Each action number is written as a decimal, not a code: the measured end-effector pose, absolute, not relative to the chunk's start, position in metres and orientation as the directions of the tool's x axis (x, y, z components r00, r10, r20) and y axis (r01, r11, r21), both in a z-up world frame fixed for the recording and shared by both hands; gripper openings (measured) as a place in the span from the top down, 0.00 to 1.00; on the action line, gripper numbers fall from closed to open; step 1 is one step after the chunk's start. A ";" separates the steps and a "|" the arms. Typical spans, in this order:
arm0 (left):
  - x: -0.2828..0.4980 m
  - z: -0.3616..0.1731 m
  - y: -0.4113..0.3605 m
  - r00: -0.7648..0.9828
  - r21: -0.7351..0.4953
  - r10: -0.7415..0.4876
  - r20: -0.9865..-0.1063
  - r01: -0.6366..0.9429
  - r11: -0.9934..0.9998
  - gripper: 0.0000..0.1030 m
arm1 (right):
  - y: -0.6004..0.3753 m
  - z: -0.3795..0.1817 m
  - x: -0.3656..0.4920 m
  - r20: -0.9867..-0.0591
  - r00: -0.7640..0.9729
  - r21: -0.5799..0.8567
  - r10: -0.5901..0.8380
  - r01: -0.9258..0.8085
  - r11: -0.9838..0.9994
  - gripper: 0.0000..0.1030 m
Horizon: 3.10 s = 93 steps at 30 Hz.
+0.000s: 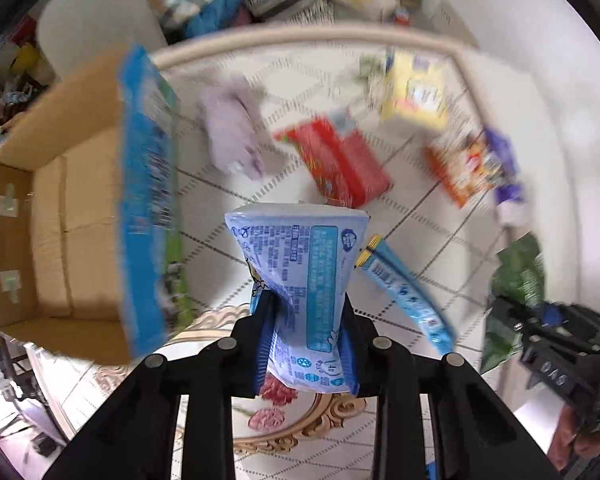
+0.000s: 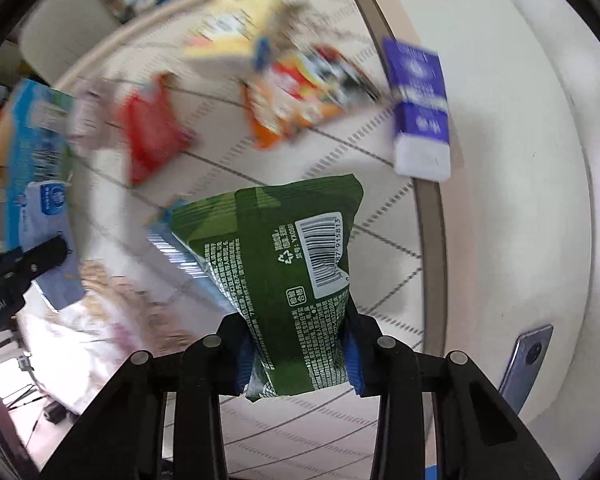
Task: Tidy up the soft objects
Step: 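Carry both packs over the box and open both tools to drop them, then grasp the yellow Vinda tissue pack with the left tool while the right grasps the purple toothpaste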
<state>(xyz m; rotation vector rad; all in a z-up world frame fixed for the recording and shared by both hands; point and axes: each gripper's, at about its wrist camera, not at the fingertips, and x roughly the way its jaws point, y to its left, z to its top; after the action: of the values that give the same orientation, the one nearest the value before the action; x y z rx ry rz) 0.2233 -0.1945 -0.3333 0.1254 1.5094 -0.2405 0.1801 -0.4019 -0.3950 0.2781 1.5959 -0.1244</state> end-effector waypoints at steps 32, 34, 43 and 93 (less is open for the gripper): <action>0.422 -0.373 0.098 -0.056 -0.215 -0.213 -0.975 0.014 0.977 0.74 | -0.033 -0.380 0.400 -0.980 -0.011 0.197 0.200 0.120 0.973 0.63; 0.426 -0.386 0.095 -0.083 -0.243 -0.241 -0.967 0.012 0.970 0.73 | -0.032 -0.395 0.406 -0.984 -0.021 0.174 0.178 0.126 0.977 0.63; 0.439 -0.392 0.087 -0.088 -0.220 -0.215 -0.973 0.043 0.975 0.64 | -0.035 -0.416 0.416 -0.993 -0.015 0.117 0.121 0.144 0.983 0.42; 0.349 -0.255 -0.167 0.113 -0.151 -0.192 -0.975 0.294 0.944 0.03 | -0.362 -0.259 0.227 -0.979 0.199 0.123 0.032 0.461 0.879 0.00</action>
<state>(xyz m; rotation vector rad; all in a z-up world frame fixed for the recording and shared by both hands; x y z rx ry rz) 0.3490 -0.1669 -0.2548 0.0869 1.4136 -0.3570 0.2268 -0.3621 -0.2591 0.4373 1.3482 -0.3133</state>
